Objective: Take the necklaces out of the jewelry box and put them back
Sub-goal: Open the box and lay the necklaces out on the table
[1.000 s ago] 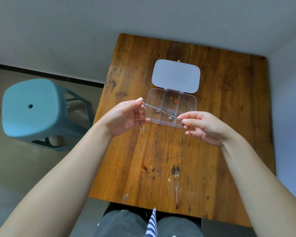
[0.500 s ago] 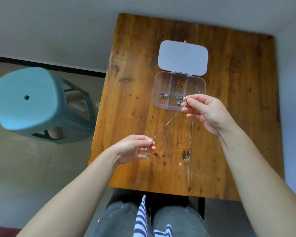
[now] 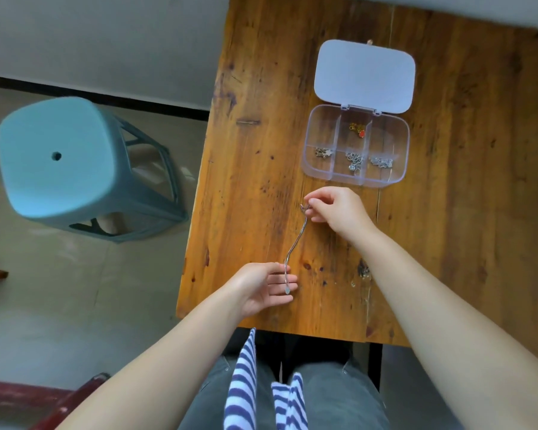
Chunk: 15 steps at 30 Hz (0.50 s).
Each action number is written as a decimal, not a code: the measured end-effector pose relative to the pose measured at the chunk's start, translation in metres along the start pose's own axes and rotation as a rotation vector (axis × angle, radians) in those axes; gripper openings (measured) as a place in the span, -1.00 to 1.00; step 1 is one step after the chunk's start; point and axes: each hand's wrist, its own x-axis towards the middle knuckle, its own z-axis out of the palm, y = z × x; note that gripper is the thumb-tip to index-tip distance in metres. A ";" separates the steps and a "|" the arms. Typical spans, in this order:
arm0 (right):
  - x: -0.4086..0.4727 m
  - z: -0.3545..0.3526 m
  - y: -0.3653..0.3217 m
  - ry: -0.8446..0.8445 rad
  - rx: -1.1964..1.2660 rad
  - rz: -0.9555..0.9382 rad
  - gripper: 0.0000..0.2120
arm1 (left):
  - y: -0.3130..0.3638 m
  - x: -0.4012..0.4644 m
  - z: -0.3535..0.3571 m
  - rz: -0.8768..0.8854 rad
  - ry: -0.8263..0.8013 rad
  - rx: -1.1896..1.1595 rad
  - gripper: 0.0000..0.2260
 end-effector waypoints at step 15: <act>0.009 -0.011 -0.007 -0.097 -0.205 0.014 -0.68 | 0.024 -0.013 -0.006 0.105 0.101 0.494 -0.79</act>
